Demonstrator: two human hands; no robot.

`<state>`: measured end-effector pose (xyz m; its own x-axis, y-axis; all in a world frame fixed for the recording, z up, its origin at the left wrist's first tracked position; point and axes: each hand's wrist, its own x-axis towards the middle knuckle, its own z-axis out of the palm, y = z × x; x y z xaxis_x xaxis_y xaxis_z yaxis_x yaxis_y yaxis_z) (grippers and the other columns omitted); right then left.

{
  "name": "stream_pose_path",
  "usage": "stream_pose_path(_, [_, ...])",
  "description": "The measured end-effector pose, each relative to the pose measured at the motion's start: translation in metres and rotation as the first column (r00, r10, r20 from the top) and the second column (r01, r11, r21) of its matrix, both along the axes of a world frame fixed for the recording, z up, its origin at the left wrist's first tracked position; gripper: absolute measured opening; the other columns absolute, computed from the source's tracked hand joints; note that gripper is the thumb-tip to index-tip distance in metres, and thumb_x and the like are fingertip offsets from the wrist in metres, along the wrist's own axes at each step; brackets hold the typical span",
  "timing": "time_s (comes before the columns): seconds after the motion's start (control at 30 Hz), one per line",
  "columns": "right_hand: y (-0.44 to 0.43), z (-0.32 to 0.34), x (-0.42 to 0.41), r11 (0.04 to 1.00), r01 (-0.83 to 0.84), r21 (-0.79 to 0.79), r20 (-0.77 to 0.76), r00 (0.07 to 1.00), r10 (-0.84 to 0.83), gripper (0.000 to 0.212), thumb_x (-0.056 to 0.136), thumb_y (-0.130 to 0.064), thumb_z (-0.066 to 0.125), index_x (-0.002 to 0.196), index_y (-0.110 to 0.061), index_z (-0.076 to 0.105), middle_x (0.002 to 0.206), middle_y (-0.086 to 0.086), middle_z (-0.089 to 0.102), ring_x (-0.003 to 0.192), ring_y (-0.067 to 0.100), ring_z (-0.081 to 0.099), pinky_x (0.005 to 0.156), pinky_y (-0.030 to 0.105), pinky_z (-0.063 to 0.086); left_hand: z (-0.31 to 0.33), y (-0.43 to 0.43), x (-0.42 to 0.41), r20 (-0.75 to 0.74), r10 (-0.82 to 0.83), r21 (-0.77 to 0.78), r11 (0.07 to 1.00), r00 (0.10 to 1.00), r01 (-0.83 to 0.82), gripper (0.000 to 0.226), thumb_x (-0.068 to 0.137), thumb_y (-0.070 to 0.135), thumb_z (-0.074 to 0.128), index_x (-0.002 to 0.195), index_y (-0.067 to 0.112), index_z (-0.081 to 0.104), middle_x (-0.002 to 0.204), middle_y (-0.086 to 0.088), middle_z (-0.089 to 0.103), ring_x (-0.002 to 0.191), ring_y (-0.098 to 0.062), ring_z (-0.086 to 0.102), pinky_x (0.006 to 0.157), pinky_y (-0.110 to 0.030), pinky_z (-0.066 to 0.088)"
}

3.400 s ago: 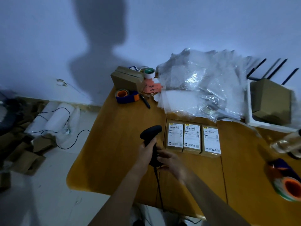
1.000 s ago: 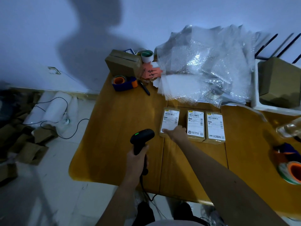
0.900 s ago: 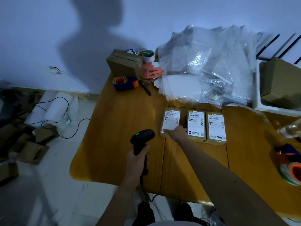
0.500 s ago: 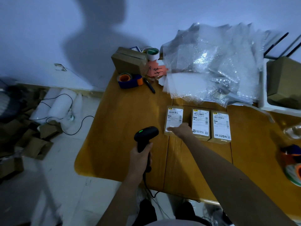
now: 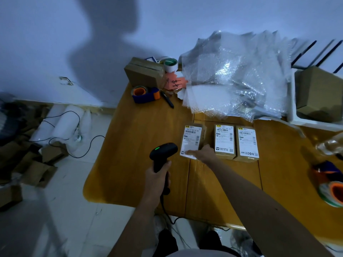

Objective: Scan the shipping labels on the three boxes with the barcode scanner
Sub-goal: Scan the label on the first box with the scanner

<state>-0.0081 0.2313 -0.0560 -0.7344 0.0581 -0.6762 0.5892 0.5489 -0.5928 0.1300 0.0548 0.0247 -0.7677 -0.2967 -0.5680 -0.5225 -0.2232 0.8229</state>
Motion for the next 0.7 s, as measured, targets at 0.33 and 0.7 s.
stream_pose_path(0.33, [0.031, 0.018, 0.03, 0.98, 0.019, -0.199, -0.092, 0.995, -0.038, 0.091, 0.066, -0.045, 0.092, 0.135, -0.01, 0.045, 0.129, 0.004, 0.063, 0.114, 0.024, 0.065, 0.09, 0.037, 0.058, 0.018, 0.008, -0.019, -0.081, -0.065, -0.026, 0.998, 0.995, 0.064, 0.018, 0.091, 0.028, 0.073, 0.09, 0.011, 0.066, 0.066, -0.004, 0.059, 0.052, -0.013, 0.055, 0.051, -0.028, 0.048])
stream_pose_path(0.7, [0.074, 0.062, 0.039, 0.954, 0.056, -0.296, -0.245, 0.961, -0.132, 0.066, 0.075, -0.04, 0.088, 0.125, -0.013, 0.053, 0.114, 0.002, 0.071, 0.099, 0.016, 0.071, 0.077, 0.031, 0.06, 0.06, 0.031, -0.05, -0.191, -0.24, -0.044, 0.971, 0.952, 0.236, 0.021, 0.092, 0.029, 0.072, 0.1, 0.01, 0.066, 0.073, -0.004, 0.061, 0.06, -0.017, 0.058, 0.06, -0.03, 0.051])
